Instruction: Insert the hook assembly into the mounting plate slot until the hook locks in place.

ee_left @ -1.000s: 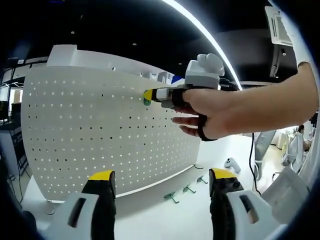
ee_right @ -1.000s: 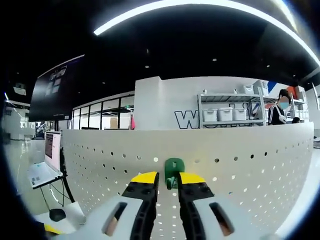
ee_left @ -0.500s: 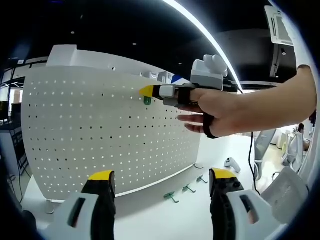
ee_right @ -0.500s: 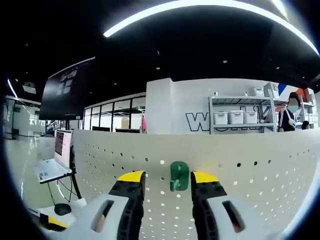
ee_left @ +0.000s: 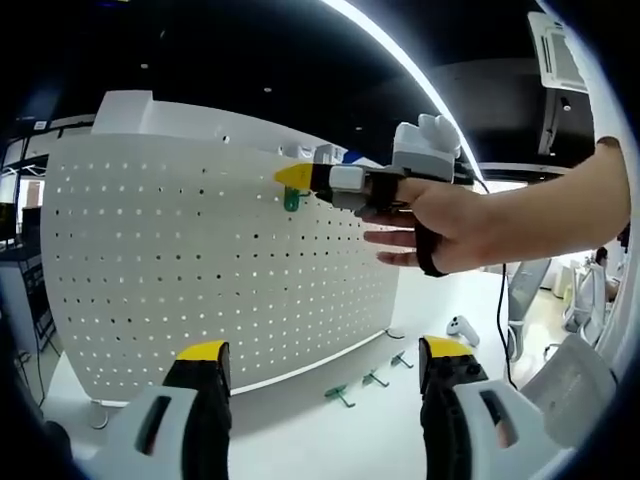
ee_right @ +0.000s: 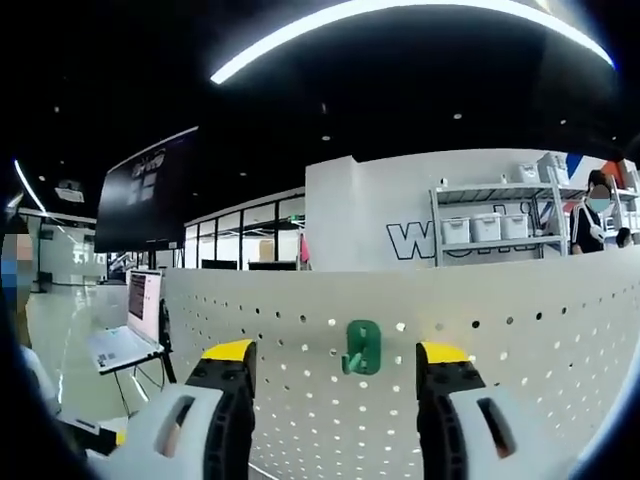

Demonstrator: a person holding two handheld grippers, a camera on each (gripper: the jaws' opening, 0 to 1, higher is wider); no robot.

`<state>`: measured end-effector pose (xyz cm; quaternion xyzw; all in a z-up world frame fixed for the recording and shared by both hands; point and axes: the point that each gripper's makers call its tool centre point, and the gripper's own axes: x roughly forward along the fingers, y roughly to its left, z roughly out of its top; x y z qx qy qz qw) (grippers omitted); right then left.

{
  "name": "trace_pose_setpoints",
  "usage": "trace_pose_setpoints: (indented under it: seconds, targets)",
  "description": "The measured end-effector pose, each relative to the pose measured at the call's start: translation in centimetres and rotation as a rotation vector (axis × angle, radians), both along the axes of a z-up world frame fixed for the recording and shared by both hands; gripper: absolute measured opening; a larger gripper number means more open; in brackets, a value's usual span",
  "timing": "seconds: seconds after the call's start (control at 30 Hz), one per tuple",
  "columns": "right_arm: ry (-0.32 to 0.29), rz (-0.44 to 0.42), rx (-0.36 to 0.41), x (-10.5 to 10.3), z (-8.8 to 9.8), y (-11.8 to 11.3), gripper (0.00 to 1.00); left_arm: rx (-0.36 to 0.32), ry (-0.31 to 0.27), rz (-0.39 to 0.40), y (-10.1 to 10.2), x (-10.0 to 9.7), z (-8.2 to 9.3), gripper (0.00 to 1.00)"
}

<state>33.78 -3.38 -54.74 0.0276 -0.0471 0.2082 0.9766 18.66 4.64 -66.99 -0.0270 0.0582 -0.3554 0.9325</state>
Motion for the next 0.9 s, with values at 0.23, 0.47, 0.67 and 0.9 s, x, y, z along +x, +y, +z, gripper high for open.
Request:
trace_pose_setpoints:
  seconds: [0.23, 0.47, 0.67, 0.9]
  targets:
    - [0.006, 0.005, 0.003, -0.04, -0.23, 0.18, 0.64, 0.0, 0.0, 0.003, 0.12, -0.05, -0.03, 0.79]
    - [-0.013, 0.057, -0.005, -0.38, -0.02, 0.27, 0.63, 0.001, 0.001, 0.001, 0.08, -0.12, -0.04, 0.79]
    - [-0.011, 0.082, -0.003, -0.54, -0.25, -0.07, 0.61, 0.001, 0.0, -0.002, -0.01, -0.01, 0.03, 0.79]
    - [-0.013, 0.106, 0.002, -0.99, -0.4, -0.36, 0.61, 0.002, -0.003, -0.008, -0.22, 0.0, 0.14, 0.79]
